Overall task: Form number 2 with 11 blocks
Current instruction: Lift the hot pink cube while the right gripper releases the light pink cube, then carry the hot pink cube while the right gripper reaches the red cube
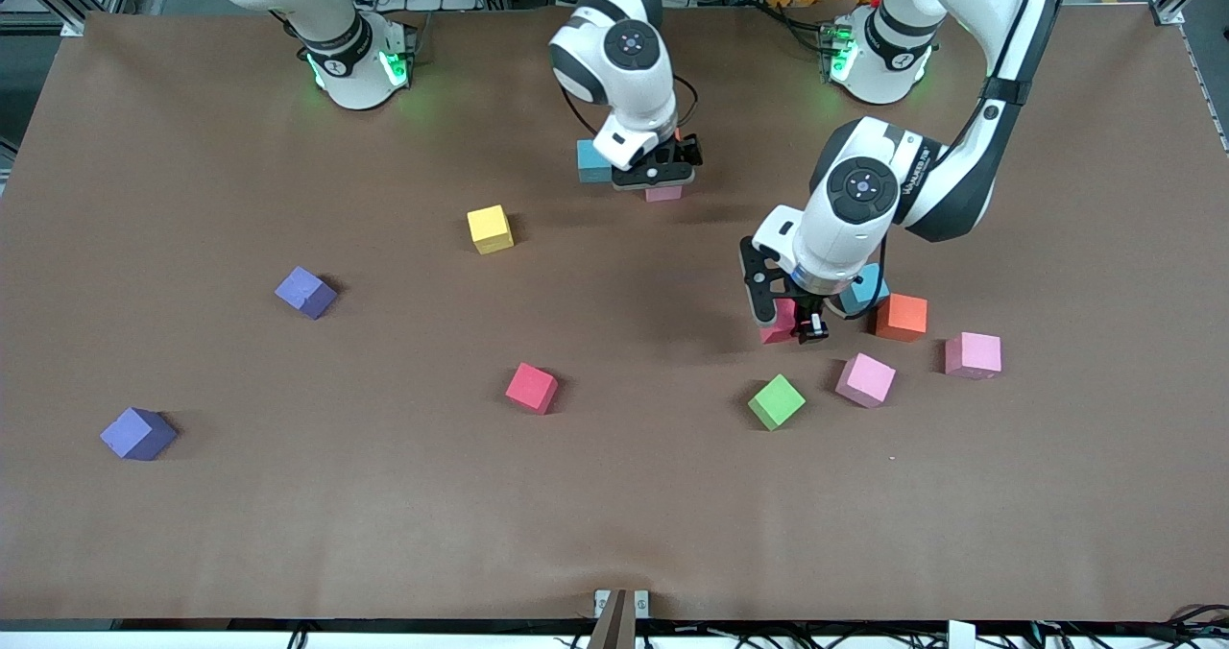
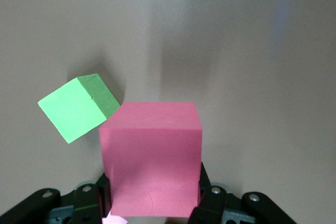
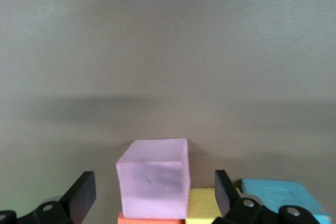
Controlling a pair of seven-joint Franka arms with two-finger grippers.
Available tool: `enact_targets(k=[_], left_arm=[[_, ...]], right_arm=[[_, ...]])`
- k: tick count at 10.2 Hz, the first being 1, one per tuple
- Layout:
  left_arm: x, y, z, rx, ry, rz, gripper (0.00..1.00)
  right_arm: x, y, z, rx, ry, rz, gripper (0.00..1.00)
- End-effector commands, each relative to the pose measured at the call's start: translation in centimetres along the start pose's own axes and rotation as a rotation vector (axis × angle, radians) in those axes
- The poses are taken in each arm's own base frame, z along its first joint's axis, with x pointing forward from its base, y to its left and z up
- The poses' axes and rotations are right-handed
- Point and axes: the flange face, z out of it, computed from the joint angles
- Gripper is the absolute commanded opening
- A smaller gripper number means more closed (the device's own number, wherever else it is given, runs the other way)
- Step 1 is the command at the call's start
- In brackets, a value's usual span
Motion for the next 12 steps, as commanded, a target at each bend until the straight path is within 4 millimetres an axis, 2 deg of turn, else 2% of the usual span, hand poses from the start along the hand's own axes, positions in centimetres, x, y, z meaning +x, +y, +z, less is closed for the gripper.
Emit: enact_targets(k=[1,4,6,9,12], left_arm=[[0.6,-0.1,-0.2,0.0,-0.002,0.092,0.0],[1.8,0.7,0.6,-0.013,-0.004,0.345,0.0],[4.1,2.0,0.7,0.0,0.004,0.483,0.0],[7.1,4.1,0.9,0.052,-0.06,0.696,0.0],[9.8,6.0,2.1,0.061,-0.029,0.872,0.0]], right_arm=[[0.2,4.2,-3.5,-0.003,-0.003,0.009,1.0],[3.6,8.5,-7.2,-0.013,-0.009,0.057,1.0],[6.9,11.9,-10.2,-0.039,0.008,0.105,1.0],[12.4,18.1,-13.6,-0.05,0.064,0.208,1.0],[17.4,24.9,-16.3,-0.019,0.114,0.351,1.0]])
